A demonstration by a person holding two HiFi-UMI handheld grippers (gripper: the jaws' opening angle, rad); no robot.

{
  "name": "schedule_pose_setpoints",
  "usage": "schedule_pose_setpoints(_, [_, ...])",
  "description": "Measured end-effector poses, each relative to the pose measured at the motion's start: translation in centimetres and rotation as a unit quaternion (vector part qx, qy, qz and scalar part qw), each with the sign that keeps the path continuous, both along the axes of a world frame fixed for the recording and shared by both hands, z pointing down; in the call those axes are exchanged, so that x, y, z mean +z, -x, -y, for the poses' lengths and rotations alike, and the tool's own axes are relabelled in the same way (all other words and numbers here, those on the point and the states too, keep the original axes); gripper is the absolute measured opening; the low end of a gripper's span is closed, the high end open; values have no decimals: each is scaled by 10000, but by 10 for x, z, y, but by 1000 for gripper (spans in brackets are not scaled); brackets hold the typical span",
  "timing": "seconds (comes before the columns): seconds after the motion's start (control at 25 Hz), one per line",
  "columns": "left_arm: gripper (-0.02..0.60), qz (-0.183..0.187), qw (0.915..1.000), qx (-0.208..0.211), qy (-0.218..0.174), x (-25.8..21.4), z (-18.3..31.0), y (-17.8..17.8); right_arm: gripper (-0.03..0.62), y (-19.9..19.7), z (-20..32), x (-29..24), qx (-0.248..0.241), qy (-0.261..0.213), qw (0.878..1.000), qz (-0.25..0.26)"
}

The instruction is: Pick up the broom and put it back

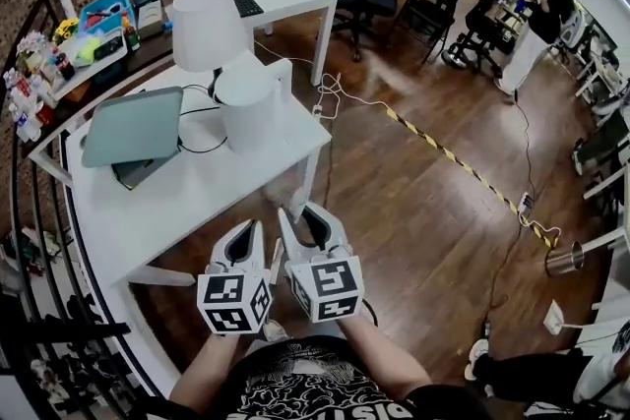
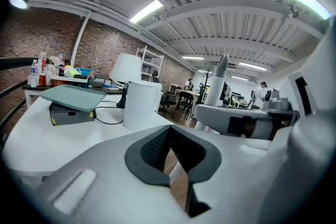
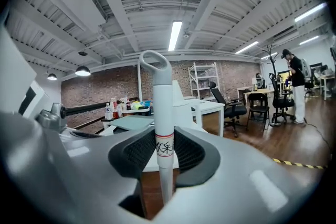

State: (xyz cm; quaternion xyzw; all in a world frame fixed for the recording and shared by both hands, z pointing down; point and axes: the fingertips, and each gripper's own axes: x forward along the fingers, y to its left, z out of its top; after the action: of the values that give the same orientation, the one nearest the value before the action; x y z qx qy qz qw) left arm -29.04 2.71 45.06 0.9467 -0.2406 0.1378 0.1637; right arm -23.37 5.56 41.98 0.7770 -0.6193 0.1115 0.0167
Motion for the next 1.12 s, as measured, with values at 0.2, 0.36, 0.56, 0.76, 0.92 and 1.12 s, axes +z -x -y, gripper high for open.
schedule_pose_setpoints(0.2, [6, -23, 9994, 350, -38, -4, -20, -51, 101, -49, -23, -2, 349, -5, 9994, -89])
schedule_pose_setpoints(0.36, [6, -14, 9985, 536, -84, -3, -31, -92, 101, -90, -35, 0, 562, -11, 9983, -183])
schedule_pose_setpoints(0.56, [6, 23, 9976, 677, -154, -5, -43, -145, 101, -143, -50, 2, 736, 13, 9971, -202])
schedule_pose_setpoints(0.76, [6, 67, 9965, 815, -183, -3, -53, -192, 102, -187, -60, 3, 839, -24, 9963, -194])
schedule_pose_setpoints(0.92, [6, 104, 9956, 895, -252, -5, -63, -229, 101, -222, -69, 5, 897, -51, 9958, -158])
schedule_pose_setpoints(1.12, [6, 118, 9958, 847, -330, -15, -77, -271, 101, -263, -84, -6, 823, -149, 9964, -144])
